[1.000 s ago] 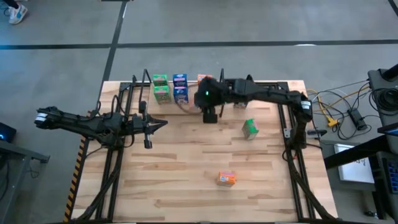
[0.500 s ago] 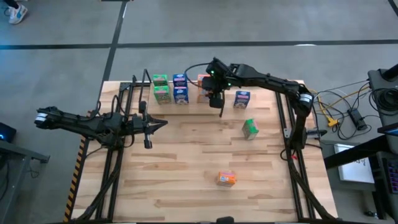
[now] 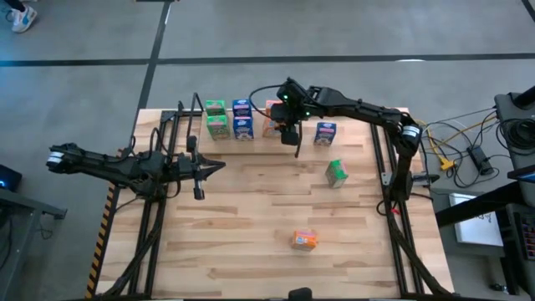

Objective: Stack cereal on shelf
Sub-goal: Put the top orange cereal box on the shelf aligned with the other orange cereal box

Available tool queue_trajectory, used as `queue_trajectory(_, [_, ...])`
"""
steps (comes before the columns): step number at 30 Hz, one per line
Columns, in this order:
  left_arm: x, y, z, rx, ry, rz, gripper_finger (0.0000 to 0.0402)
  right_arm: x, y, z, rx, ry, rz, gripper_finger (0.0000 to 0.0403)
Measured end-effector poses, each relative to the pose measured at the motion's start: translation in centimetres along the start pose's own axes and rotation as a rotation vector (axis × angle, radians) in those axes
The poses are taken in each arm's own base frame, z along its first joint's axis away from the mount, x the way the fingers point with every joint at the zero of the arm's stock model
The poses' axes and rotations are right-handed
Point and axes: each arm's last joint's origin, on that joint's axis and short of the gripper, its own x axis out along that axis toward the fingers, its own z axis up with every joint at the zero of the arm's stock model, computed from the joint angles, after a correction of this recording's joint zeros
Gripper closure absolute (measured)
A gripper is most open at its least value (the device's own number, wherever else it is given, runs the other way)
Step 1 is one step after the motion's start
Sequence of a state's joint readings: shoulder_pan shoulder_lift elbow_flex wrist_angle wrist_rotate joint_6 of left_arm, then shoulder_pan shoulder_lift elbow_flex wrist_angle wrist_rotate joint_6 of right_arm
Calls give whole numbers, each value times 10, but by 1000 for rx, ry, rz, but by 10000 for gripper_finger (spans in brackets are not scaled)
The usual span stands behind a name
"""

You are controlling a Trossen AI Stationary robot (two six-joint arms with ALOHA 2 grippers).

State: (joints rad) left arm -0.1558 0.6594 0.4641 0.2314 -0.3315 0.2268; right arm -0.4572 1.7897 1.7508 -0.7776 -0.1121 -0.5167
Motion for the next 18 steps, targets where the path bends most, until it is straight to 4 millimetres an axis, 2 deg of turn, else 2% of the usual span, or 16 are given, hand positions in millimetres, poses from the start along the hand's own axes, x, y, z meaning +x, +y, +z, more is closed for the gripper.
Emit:
queue_trajectory(9, [0,0,0,0,0,0,401,26,-1,-7,-8,68,-8,232])
queue_trajectory(18, [0,0,0,0,0,0,401,31,-3,-9,-20,105,-42,232])
